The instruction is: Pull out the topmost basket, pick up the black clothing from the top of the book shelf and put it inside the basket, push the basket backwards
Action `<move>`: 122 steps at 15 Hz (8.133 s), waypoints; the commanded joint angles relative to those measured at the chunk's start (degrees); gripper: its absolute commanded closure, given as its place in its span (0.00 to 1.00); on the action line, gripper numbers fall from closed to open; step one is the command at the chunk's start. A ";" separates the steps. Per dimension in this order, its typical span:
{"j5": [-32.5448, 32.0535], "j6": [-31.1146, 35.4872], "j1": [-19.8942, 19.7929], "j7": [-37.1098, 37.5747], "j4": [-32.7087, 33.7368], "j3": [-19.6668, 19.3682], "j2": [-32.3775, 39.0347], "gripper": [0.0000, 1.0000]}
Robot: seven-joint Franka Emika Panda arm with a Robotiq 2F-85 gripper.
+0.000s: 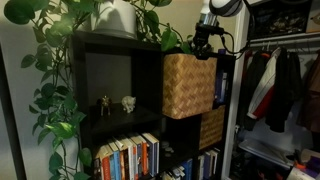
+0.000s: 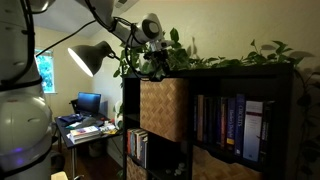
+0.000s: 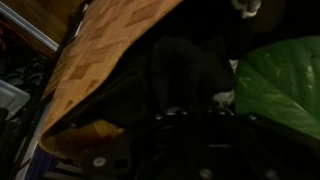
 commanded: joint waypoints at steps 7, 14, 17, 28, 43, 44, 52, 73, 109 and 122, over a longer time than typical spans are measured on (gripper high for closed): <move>-1.82 -4.70 1.04 -2.41 1.26 -0.91 -4.80 0.13; 7.75 -11.66 2.92 -9.62 -2.22 -1.42 -10.74 0.02; 9.84 -14.85 2.93 -10.54 -4.28 -1.01 -12.08 0.28; 6.05 -7.28 2.53 -9.42 -16.05 1.48 -14.59 0.96; -15.54 27.71 -5.19 3.91 -27.70 7.35 -13.04 0.96; -16.91 29.10 -6.13 4.88 -27.69 8.00 -12.51 0.96; -24.86 33.68 -10.20 10.97 -25.86 10.69 -8.49 0.96; -20.82 25.03 -3.07 4.64 -24.76 5.11 -11.08 0.58; -18.72 49.73 -7.36 2.71 -38.31 9.33 -18.23 0.97; -19.30 61.69 -21.64 4.34 -38.49 18.90 -16.08 0.97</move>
